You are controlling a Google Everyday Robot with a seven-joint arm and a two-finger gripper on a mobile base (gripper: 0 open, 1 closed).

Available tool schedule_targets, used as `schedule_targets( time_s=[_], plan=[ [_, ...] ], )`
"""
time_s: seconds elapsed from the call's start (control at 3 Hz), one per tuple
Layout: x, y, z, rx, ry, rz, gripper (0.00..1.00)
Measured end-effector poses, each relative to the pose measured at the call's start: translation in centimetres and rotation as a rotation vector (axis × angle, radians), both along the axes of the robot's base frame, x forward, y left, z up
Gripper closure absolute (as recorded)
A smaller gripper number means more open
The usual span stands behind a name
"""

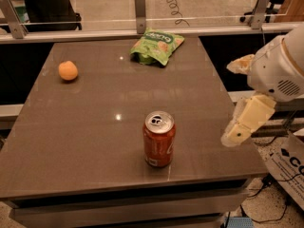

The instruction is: Knock coke can over

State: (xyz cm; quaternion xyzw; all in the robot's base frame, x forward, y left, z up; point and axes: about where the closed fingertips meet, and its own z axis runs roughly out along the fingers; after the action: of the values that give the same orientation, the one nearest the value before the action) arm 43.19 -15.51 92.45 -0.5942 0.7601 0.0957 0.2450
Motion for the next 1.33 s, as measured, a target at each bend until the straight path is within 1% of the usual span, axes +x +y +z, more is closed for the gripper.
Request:
schedule_targets(
  time_s=[0.33, 0.67, 1.0, 1.33],
  plan=[
    [-0.3, 2.0, -2.6, 0.170, -0.003, 0.036, 0.00],
    [-0.4, 4.4, -4.1, 0.367, -0.015, 0.094, 0.00],
    [-0.3, 7.1, -4.1, 0.527, 0.000, 0.129, 0.00],
    [-0.8, 9.5, -3.8, 0.630, 0.036, 0.153, 0.00]
  ],
)
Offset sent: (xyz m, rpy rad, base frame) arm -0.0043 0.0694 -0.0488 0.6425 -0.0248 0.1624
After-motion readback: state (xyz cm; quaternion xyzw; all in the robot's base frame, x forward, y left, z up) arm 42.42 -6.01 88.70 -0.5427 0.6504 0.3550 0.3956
